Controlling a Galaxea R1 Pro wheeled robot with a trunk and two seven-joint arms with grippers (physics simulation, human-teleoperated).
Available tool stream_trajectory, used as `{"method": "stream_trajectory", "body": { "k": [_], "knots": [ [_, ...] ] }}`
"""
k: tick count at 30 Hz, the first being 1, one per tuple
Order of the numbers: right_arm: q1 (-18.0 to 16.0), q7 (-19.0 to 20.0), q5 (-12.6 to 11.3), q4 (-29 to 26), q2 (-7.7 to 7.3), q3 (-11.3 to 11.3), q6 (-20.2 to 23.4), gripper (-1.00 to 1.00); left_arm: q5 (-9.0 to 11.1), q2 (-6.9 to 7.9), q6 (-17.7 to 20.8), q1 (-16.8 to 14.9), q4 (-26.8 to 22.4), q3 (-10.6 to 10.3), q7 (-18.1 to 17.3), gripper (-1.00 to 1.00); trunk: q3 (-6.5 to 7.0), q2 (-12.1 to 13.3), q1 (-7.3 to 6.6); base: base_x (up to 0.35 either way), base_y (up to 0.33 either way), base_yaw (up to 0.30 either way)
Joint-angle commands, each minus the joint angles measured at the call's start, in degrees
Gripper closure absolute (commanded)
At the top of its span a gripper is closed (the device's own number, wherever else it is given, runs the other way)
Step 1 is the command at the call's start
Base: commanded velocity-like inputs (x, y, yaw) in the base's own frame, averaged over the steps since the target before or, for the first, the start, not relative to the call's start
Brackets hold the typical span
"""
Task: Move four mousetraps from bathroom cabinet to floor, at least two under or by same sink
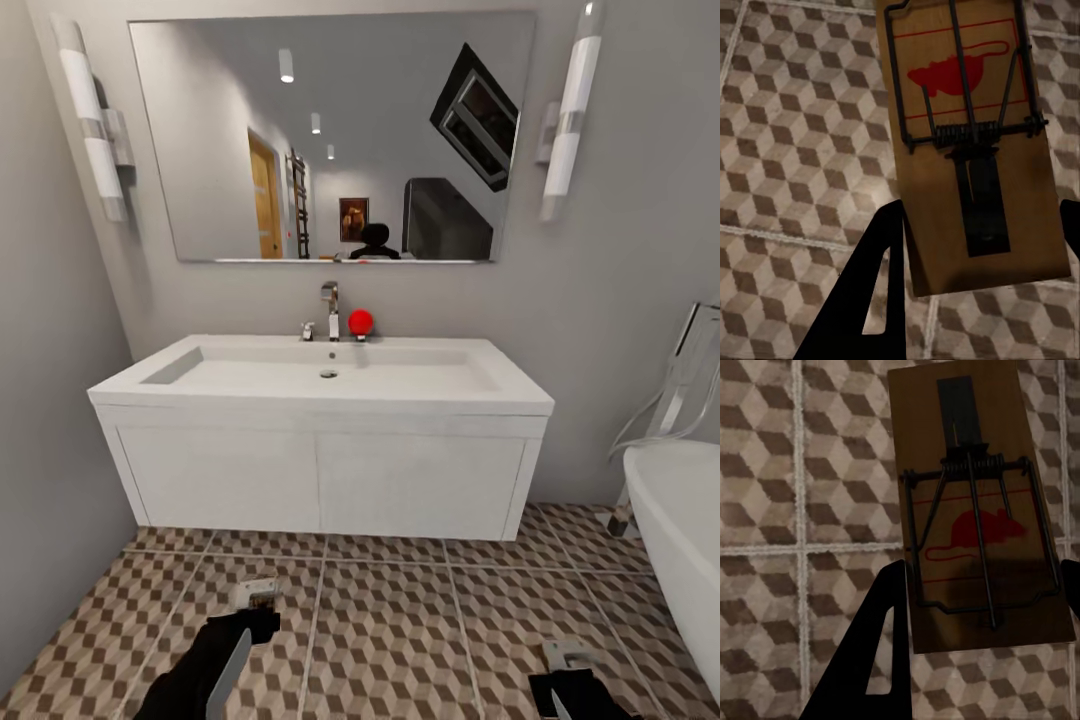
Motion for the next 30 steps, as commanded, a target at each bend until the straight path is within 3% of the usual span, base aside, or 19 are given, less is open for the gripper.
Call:
{"method": "stream_trajectory", "body": {
  "k": [1, 4, 13, 20, 24, 26, 30],
  "knots": [
    [-0.4, 0.0, 0.3, -0.1, 0.18, -0.2, 0.8, 1.00, 0.5, -0.34, 0.8, 0.0, -1.0, -0.2, 0.6, 1.00, -0.25, -0.4, 0.22, 0.000, 0.000, 0.000],
    [-0.8, 0.0, 0.5, 0.0, 1.06, -0.3, 1.2, 1.00, 0.4, -0.79, 2.3, -0.1, -1.9, -0.2, 0.8, 1.00, -0.79, -1.6, 0.88, 0.000, 0.000, 0.000],
    [-1.1, -0.1, 0.8, 0.5, 5.70, -0.3, 1.2, 1.00, 0.3, -0.94, 3.7, -0.2, -2.6, -0.3, 1.1, 1.00, -2.40, -5.3, 2.85, 0.000, 0.000, 0.000],
    [-1.1, -0.3, 0.8, 0.2, 6.59, -0.3, 0.6, 1.00, 0.3, -0.94, 3.8, -0.2, -2.5, -0.3, 1.1, 1.00, -3.66, -8.1, 4.39, 0.000, 0.000, 0.000],
    [-1.1, -0.8, 0.7, -0.2, 7.14, -0.3, -2.5, 1.00, 0.3, -0.94, 3.8, -0.2, -2.5, -0.3, 1.1, 1.00, -4.38, -9.7, 5.27, 0.000, 0.000, 0.000],
    [-1.3, -1.7, 0.6, -0.6, 8.57, -0.3, -5.6, 1.00, 0.3, -0.89, 3.8, -0.2, -2.5, -0.3, 1.1, 1.00, -4.74, -10.5, 5.71, 0.000, 0.000, 0.000],
    [-2.0, -3.8, 0.7, -0.8, 9.81, -0.3, -7.7, 1.00, 0.3, -0.86, 3.8, -0.2, -2.6, -0.3, 1.1, 1.00, -5.45, -12.1, 6.59, 0.000, 0.000, 0.000]
  ]
}}
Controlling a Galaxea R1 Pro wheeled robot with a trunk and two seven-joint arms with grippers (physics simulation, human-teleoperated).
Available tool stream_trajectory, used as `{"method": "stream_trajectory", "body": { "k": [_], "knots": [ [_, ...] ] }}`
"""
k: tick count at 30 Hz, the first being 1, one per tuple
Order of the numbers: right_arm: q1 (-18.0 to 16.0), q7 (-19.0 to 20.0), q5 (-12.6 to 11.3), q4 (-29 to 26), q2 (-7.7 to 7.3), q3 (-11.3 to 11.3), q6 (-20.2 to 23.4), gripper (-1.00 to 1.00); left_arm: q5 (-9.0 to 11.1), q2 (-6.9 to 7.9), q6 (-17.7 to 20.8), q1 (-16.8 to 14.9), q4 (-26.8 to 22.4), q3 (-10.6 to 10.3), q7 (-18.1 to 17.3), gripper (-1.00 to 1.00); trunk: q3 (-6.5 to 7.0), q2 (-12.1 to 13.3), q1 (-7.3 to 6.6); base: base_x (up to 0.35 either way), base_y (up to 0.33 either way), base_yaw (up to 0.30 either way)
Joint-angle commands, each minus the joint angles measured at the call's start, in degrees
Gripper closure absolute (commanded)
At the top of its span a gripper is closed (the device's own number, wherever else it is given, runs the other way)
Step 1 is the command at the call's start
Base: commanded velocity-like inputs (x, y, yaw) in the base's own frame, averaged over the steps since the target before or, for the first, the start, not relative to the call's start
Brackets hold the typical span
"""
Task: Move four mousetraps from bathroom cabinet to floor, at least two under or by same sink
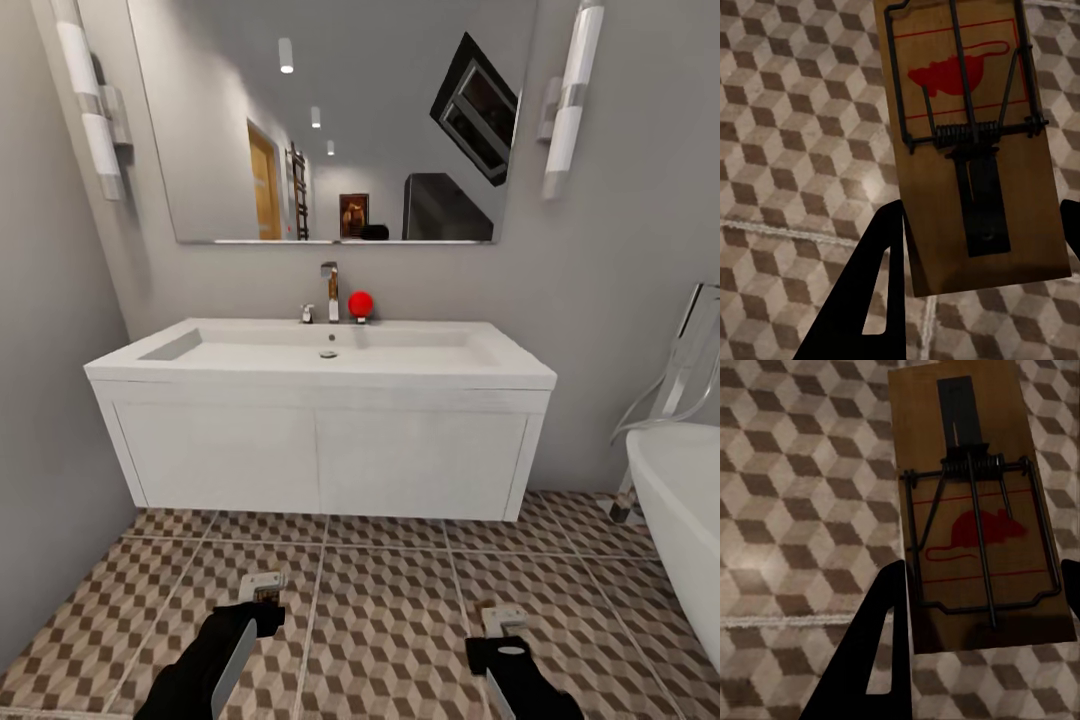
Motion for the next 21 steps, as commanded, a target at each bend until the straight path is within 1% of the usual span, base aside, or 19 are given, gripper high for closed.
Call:
{"method": "stream_trajectory", "body": {
  "k": [1, 8, 14, 21],
  "knots": [
    [-0.3, -0.6, 0.3, -0.1, 0.30, -0.3, -0.2, 1.00, 0.5, 0.06, 0.2, 0.0, -0.3, -0.2, 0.5, 1.00, -0.25, -0.4, 0.21, 0.000, 0.000, 0.000],
    [-1.8, -1.4, 0.1, -0.2, 0.39, -0.3, -1.2, 1.00, 0.5, 0.12, 0.4, -0.1, -1.9, -0.2, 0.5, 1.00, -1.50, -3.2, 1.75, 0.000, 0.000, 0.000],
    [-4.1, -1.7, -0.1, 0.4, 0.63, -0.3, -2.6, 1.00, 0.5, 0.13, 0.5, -0.1, -3.1, -0.2, 0.5, 1.00, -2.58, -5.7, 3.07, 0.000, 0.000, 0.000],
    [-4.4, -1.8, 0.0, 0.3, 0.33, -0.6, -4.5, 1.00, 0.6, 0.35, 0.5, -0.1, -5.1, -0.2, 0.5, 1.00, -3.84, -8.5, 4.61, 0.000, 0.000, 0.000]
  ]
}}
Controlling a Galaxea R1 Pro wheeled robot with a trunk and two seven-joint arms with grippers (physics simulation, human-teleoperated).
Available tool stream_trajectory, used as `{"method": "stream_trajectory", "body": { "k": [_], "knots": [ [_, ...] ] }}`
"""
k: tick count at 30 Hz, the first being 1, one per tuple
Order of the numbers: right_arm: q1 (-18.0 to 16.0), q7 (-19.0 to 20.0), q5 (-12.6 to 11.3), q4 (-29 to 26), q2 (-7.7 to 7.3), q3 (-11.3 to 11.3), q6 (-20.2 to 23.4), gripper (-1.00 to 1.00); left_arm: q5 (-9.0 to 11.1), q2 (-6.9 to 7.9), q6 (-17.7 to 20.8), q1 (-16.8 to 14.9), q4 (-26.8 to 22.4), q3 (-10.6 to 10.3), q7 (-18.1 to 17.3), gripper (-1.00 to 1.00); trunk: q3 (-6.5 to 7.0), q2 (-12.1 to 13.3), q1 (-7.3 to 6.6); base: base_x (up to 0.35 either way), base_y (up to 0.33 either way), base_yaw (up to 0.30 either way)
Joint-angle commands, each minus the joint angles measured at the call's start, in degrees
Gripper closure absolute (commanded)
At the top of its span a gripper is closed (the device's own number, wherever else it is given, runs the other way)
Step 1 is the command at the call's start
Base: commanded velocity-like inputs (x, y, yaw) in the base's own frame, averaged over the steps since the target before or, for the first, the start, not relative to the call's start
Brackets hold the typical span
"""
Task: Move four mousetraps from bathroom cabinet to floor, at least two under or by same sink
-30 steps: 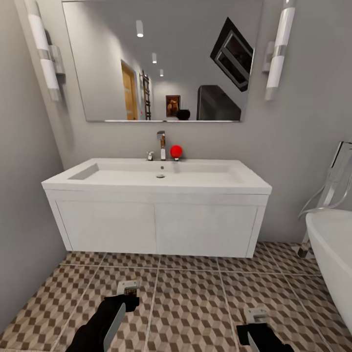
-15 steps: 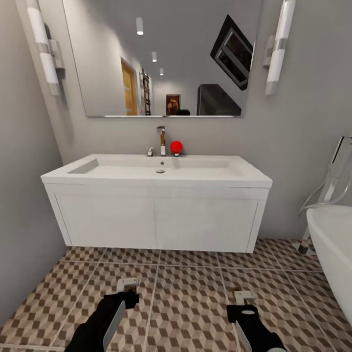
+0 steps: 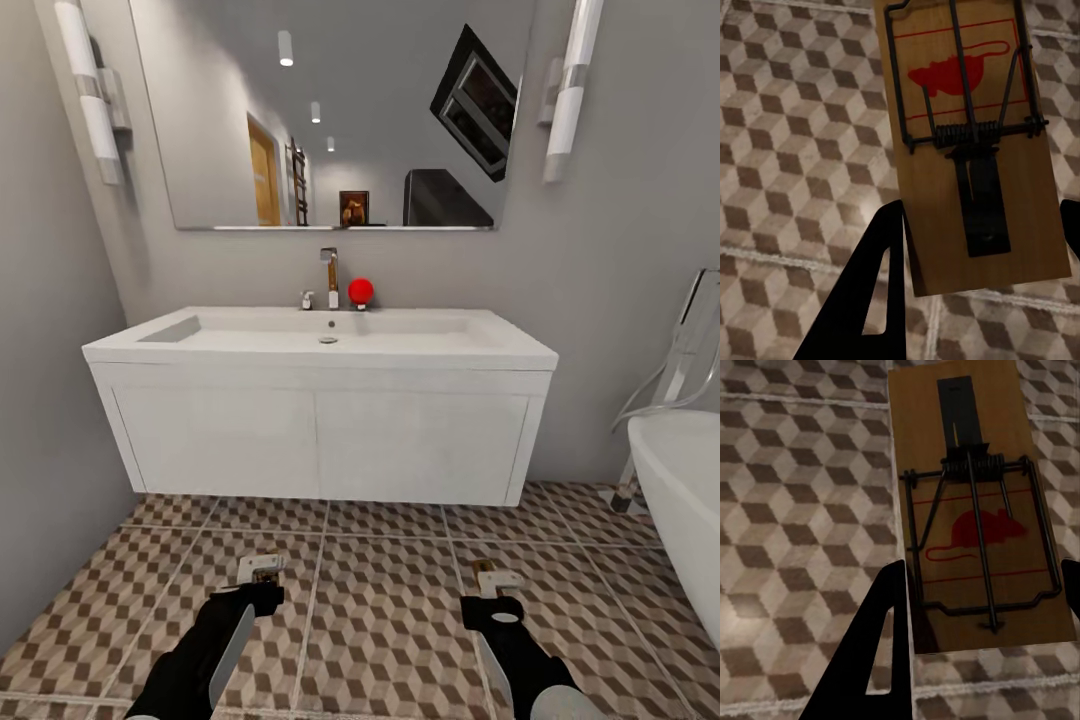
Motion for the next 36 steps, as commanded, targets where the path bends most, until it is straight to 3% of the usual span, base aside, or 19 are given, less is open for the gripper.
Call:
{"method": "stream_trajectory", "body": {
  "k": [1, 5, 26, 36],
  "knots": [
    [0.0, 0.0, 0.5, -0.3, -0.01, -0.3, 0.1, 1.00, 0.5, 0.08, 0.2, 0.0, -0.4, -0.2, 0.5, 1.00, -0.24, -0.4, 0.21, 0.000, 0.000, 0.000],
    [-0.1, 0.0, 0.5, -1.0, -0.07, -0.4, 0.0, 1.00, 0.5, 0.25, 0.2, 0.0, -0.9, -0.1, 0.5, 1.00, -0.96, -2.0, 1.09, 0.000, 0.000, 0.000],
    [-0.1, 0.1, 0.5, -1.5, -0.02, -0.5, 0.7, 1.00, 0.5, 0.63, 0.2, 0.1, -2.8, 0.1, 0.5, 1.00, -5.61, -2.3, 1.63, 0.000, 0.000, 0.000],
    [-0.1, 0.1, 0.8, -1.5, -0.03, -0.3, 0.7, 1.00, 0.6, 0.74, 0.0, 0.1, -4.4, 0.2, 0.4, 1.00, -5.61, -2.3, 1.63, 0.020, 0.000, 0.000]
  ]
}}
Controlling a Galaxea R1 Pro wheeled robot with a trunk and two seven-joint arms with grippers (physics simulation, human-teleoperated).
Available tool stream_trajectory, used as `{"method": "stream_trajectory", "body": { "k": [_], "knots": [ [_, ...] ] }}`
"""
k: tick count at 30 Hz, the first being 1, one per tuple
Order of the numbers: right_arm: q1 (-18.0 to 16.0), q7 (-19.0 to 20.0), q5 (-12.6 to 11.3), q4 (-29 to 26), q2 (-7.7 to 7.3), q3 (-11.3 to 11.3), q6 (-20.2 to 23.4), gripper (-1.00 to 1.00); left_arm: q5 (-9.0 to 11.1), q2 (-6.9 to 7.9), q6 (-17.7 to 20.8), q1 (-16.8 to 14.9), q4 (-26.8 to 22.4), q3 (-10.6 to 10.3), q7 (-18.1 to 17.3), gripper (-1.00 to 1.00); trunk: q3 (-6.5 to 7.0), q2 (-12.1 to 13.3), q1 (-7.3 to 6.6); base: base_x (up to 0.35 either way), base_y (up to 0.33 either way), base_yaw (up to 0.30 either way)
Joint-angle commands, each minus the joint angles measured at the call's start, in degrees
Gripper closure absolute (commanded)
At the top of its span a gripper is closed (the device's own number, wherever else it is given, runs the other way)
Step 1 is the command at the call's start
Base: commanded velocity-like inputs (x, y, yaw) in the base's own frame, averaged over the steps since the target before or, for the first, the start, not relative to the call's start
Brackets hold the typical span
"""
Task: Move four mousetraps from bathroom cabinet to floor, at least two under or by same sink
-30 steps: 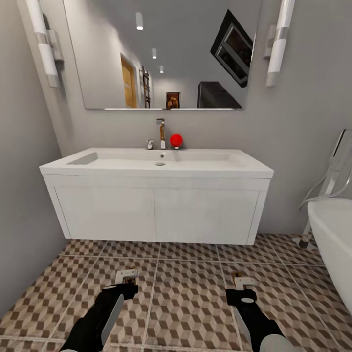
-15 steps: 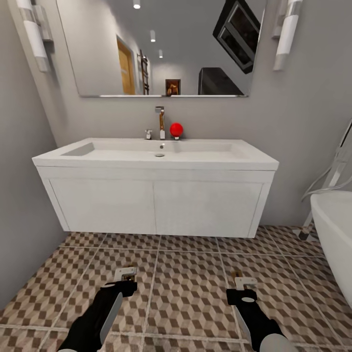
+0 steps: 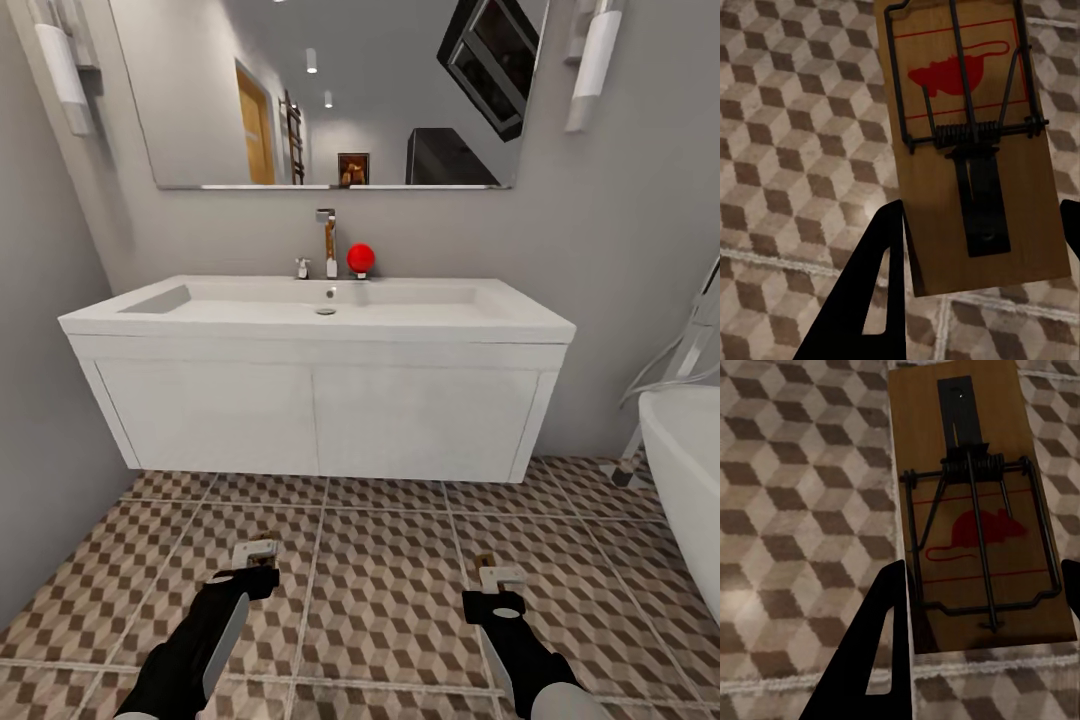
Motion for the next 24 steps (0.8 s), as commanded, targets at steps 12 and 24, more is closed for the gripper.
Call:
{"method": "stream_trajectory", "body": {
  "k": [12, 24],
  "knots": [
    [0.0, 0.4, 1.0, -0.1, 0.06, 0.2, 0.3, 1.00, 0.6, -0.04, 0.1, 0.0, 0.0, -0.1, 0.5, 1.00, -0.06, 0.0, 0.00, 0.262, 0.000, 0.000],
    [0.0, 0.3, 1.0, -0.1, 0.02, 0.4, 0.3, 1.00, 0.5, -0.04, 0.2, 0.0, 0.6, -0.1, 0.5, 1.00, -0.06, 0.0, 0.00, 0.205, 0.000, 0.000]
  ]
}}
